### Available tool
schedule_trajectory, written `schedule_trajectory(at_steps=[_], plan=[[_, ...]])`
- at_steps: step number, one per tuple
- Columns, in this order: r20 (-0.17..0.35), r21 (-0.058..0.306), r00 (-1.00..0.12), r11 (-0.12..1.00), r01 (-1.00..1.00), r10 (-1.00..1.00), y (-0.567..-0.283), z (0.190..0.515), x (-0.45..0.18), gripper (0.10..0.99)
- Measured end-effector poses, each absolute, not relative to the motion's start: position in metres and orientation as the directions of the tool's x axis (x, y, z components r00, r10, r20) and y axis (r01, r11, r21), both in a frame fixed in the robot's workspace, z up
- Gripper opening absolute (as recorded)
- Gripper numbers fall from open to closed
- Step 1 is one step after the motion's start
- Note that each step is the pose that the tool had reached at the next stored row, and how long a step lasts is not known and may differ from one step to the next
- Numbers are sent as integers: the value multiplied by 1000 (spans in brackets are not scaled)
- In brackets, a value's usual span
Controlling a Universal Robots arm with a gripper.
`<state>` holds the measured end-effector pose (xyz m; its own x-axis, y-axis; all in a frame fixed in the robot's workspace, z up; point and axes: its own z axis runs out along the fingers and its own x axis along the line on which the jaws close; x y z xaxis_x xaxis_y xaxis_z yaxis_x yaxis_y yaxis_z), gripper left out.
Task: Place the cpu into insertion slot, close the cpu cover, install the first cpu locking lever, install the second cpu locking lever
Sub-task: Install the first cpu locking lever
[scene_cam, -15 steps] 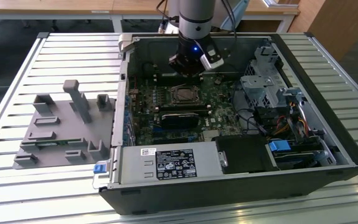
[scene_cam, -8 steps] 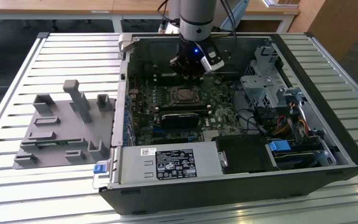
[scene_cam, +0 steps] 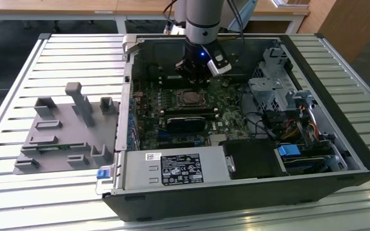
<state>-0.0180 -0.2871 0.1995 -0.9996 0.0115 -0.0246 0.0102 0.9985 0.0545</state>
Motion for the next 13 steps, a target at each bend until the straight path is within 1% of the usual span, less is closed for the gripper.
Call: schedule_trajectory(at_steps=[9, 13], plan=[[-25, 47, -1000, 999, 10, 11, -285, 196, -18, 106], [-25, 48, -1000, 999, 10, 11, -285, 200, -18, 106]])
